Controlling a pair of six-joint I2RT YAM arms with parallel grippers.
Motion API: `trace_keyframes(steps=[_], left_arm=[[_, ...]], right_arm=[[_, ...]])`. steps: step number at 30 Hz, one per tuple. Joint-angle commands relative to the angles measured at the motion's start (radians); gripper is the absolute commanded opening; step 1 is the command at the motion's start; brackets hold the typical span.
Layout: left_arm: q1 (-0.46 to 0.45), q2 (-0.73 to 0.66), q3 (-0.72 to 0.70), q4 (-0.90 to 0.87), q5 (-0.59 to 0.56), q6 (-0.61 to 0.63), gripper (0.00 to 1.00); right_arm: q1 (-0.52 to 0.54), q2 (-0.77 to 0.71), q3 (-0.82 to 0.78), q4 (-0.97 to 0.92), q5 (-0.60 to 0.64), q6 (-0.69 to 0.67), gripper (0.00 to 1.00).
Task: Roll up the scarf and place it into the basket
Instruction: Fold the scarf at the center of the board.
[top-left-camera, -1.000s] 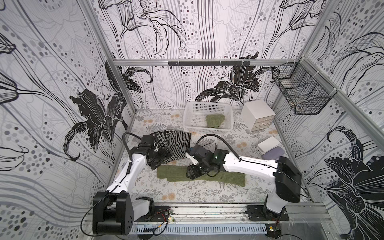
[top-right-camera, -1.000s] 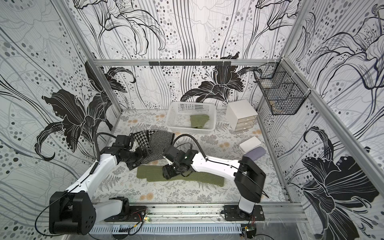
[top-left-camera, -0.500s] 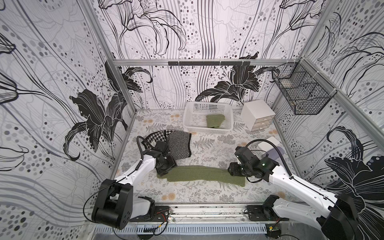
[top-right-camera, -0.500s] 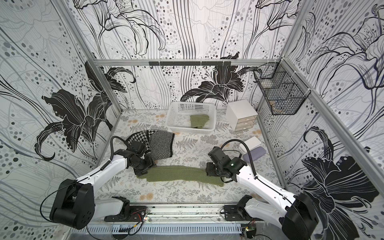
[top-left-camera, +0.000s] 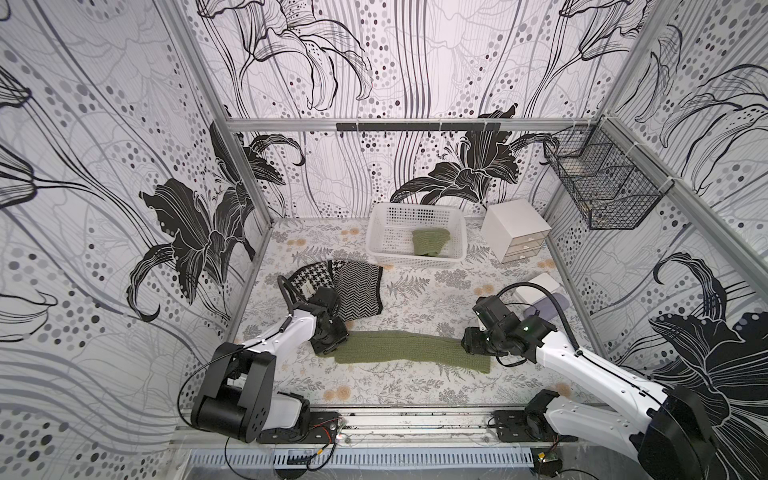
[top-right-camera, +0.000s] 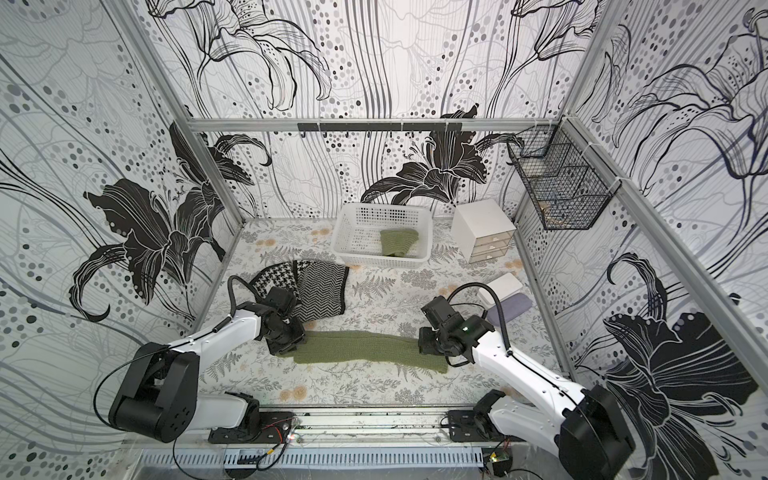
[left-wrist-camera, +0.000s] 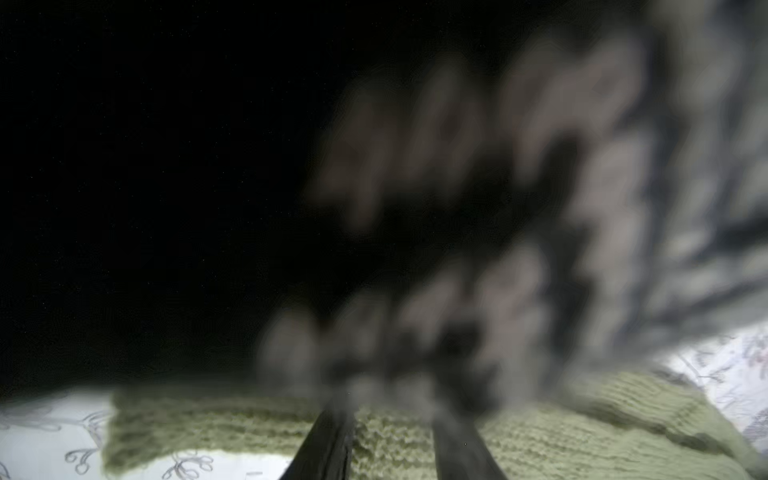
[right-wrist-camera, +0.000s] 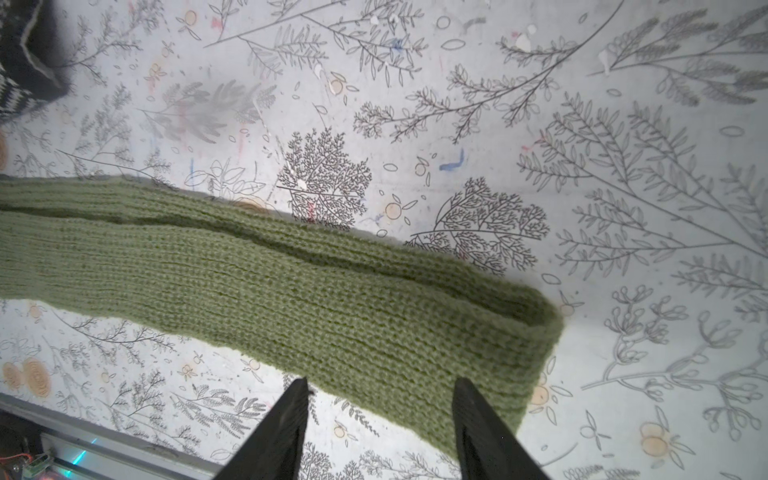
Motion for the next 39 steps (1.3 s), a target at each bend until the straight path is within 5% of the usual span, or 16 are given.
trace_keyframes(steps=[1, 17, 21, 24, 31, 39], left_arm=[[-0.008, 0.0, -0.009, 0.036, -0.009, 0.0, 0.0], [-0.019, -0.2, 0.192, -0.248, -0.078, 0.056, 0.0], [-0.02, -0.159, 0.232, -0.265, -0.029, 0.087, 0.09], [-0.02, -0.139, 0.199, -0.215, -0.012, 0.086, 0.0], [-0.045, -0.057, 0.111, -0.064, 0.041, 0.053, 0.0], [-0.076, -0.009, 0.137, 0.086, 0.111, 0.026, 0.0]], right_arm=[[-0.021, 0.008, -0.028, 0.007, -0.015, -0.005, 0.58], [-0.038, 0.097, -0.09, 0.066, -0.025, 0.023, 0.53], [-0.038, 0.144, -0.09, 0.074, -0.01, 0.024, 0.53], [-0.039, 0.23, -0.06, -0.001, 0.086, 0.062, 0.53], [-0.044, 0.255, 0.042, -0.238, 0.36, 0.234, 0.55], [-0.046, 0.245, 0.232, -0.394, 0.557, 0.197, 0.56]])
